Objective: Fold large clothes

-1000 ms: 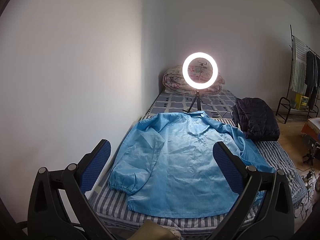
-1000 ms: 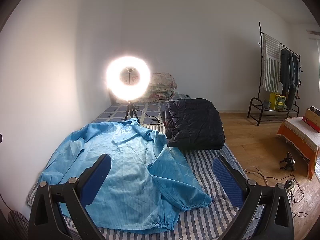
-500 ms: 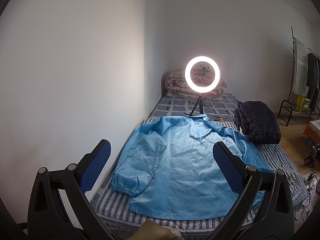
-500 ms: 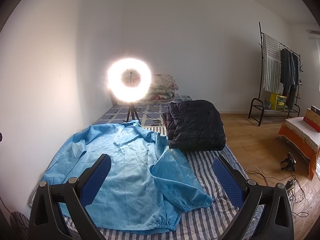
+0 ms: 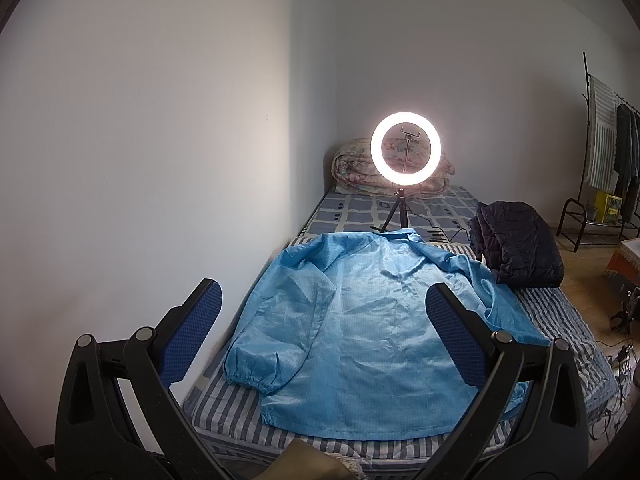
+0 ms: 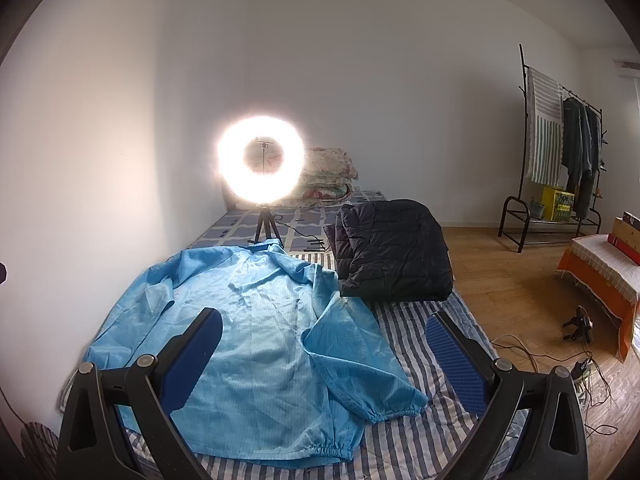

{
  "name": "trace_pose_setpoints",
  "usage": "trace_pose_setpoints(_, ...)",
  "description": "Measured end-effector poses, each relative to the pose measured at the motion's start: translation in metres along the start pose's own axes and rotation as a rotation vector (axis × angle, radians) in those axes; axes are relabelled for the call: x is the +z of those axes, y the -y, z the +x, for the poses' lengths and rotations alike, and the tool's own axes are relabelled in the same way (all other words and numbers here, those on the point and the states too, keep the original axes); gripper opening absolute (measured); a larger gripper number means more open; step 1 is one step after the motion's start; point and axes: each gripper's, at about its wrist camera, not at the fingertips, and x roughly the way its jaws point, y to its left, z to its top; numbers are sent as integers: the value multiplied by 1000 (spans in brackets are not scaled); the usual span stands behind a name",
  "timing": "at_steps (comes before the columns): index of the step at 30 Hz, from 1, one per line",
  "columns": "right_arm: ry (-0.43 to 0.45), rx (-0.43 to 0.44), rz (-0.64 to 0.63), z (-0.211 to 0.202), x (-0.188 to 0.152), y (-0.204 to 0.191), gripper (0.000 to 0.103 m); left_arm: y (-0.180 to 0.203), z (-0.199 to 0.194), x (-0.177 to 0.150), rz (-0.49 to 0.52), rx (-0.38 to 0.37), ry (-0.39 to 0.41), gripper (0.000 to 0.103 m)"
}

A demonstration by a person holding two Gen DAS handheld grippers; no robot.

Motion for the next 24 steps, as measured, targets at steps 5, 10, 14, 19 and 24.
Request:
trace_pose_setpoints(5,2,2,-1,-1,-1,0,103,0,-1,-1,1,2,0,103)
trace_pose_setpoints(10,5,4,-4,-2,-1,-1,103,1,-1,-1,1,2,1,103)
trace_pose_setpoints(14,6,6,-5,-2,0,-3,103,1,-1,-1,3,5,2,103)
trace_pose_setpoints(19,7,11,-10,-3,0,-5,103,0,0,-3,3,4,2,103)
trace_pose_setpoints(24,7,15,-13,-1,1,-7,103,0,0,-4,3,6,2,103)
